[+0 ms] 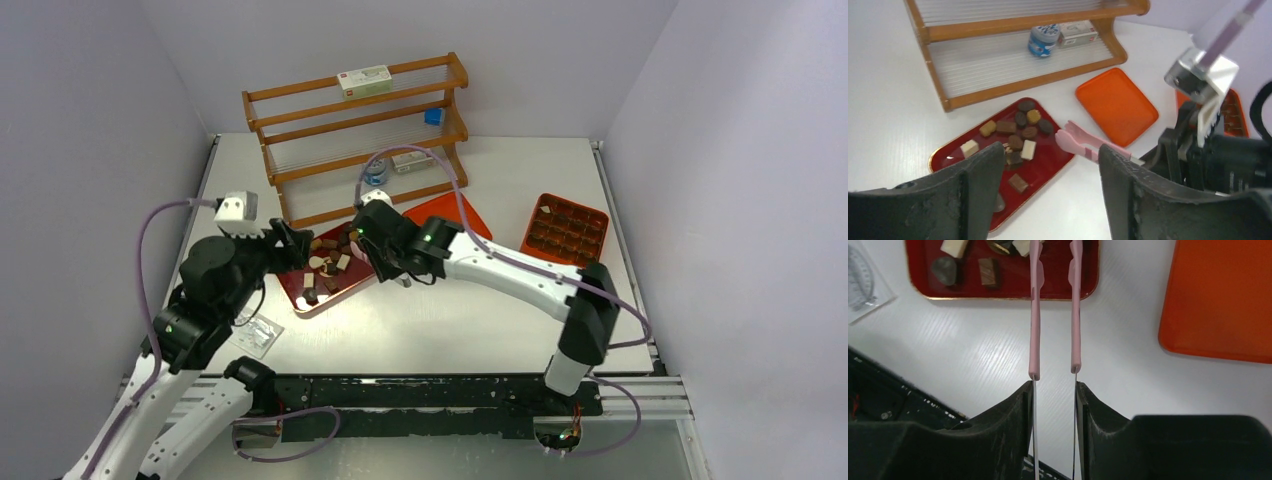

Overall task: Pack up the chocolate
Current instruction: Pick up the fake chocolate from the plate.

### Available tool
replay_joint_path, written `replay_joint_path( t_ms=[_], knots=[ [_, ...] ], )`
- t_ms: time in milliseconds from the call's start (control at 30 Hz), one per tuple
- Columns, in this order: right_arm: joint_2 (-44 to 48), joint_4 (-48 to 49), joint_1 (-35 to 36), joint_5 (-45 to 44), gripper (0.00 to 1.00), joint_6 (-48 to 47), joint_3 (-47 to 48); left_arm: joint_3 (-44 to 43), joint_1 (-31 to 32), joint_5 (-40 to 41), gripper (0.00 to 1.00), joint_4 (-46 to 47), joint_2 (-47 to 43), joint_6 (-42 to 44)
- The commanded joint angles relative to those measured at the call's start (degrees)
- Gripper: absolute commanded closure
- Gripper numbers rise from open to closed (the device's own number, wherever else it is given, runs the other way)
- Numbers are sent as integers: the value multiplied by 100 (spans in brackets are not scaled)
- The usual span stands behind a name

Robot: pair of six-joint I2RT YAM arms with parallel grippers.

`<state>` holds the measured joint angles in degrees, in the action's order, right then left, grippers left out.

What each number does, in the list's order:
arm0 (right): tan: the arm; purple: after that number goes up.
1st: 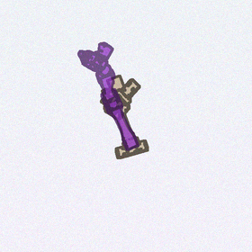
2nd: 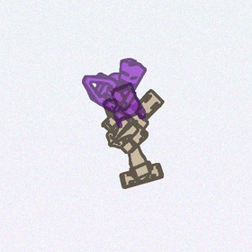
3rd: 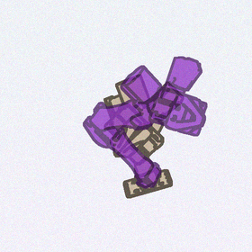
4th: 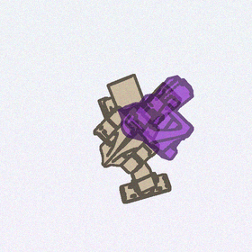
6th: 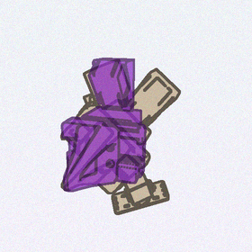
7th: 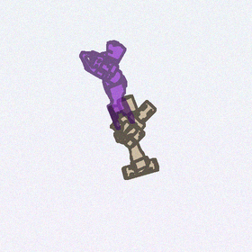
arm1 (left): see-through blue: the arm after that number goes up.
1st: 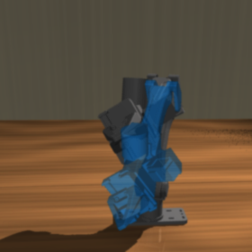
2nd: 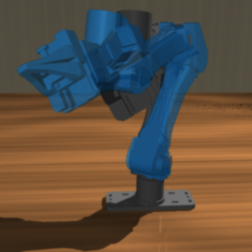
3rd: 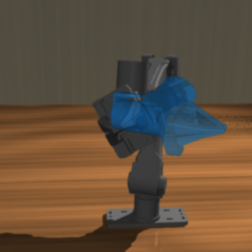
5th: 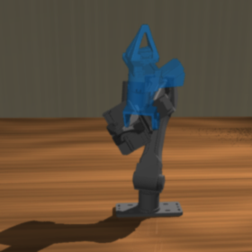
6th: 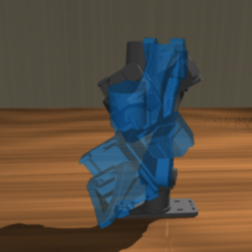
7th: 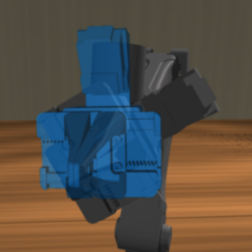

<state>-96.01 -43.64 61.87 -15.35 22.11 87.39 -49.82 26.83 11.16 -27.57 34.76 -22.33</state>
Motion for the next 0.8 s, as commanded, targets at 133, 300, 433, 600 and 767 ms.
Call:
replay_joint_path(
  t_ms=[133, 300, 433, 600, 767],
  knots=[
    [-1109, -900, -172, 99, 62, -70, 1249, 321, -33, 378, 3, 60, -271, 435],
    [-1516, -1229, -225, -107, 62, -84, 1664, 363, -29, 359, 3, 105, -341, 457],
    [-1715, -1279, -263, -110, 62, -100, 1756, 370, -29, 393, 3, 104, -406, 467],
    [-1909, -1292, -287, -155, 62, -111, 1953, 358, -29, 491, 3, 80, -509, 447],
    [-2038, -1222, -373, -123, 62, -136, 2020, 385, -29, 532, 3, 109, -623, 440]
  ],
)
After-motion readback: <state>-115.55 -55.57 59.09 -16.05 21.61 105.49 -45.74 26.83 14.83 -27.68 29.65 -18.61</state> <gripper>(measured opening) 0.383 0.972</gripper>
